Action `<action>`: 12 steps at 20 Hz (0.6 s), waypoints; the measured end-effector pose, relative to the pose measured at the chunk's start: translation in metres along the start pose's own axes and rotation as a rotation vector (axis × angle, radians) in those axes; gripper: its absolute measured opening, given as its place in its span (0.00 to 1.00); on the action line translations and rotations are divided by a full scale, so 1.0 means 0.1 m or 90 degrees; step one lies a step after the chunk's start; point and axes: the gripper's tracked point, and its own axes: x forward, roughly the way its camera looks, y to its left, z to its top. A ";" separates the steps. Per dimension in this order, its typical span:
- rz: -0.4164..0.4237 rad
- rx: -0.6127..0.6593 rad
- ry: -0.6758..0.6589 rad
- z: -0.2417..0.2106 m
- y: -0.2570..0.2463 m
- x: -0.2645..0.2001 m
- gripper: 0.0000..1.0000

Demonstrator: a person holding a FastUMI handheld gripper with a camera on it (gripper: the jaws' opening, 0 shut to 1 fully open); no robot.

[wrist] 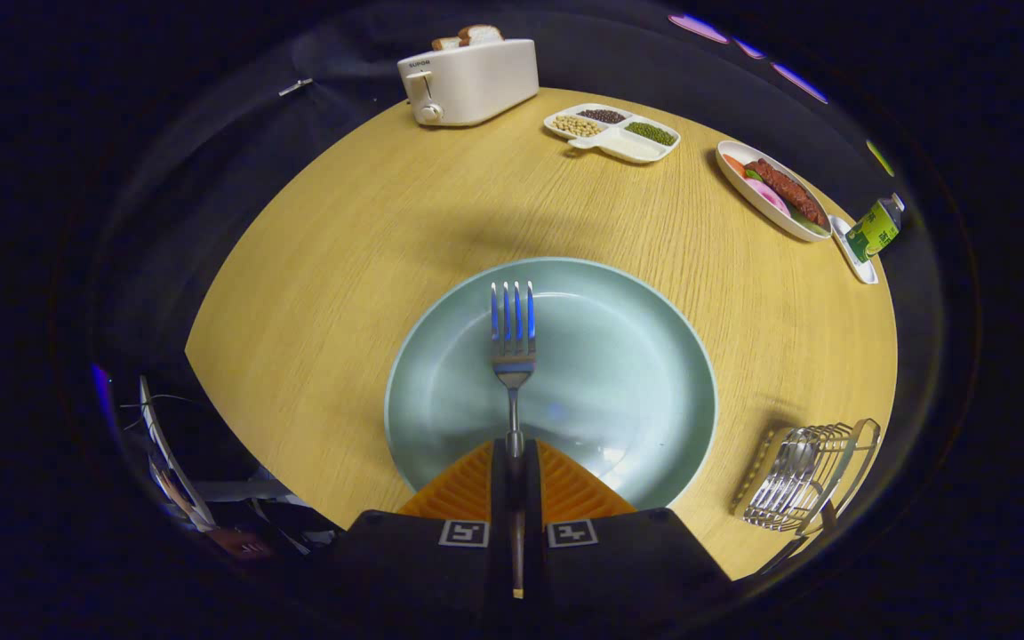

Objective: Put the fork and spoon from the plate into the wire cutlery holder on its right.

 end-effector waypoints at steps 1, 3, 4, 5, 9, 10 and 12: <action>0.008 -0.006 -0.012 0.02 -0.04 -0.13 0.09; 0.024 -0.010 -0.029 0.05 -0.09 -0.36 0.09; 0.032 -0.015 -0.039 0.06 -0.13 -0.51 0.09; 0.038 -0.019 -0.048 0.07 -0.18 -0.67 0.09; 0.055 -0.044 -0.071 0.03 -0.46 -1.36 0.09; 0.057 -0.049 -0.072 0.00 -0.56 -1.51 0.09; 0.052 -0.057 -0.052 -0.11 -0.82 -1.75 0.09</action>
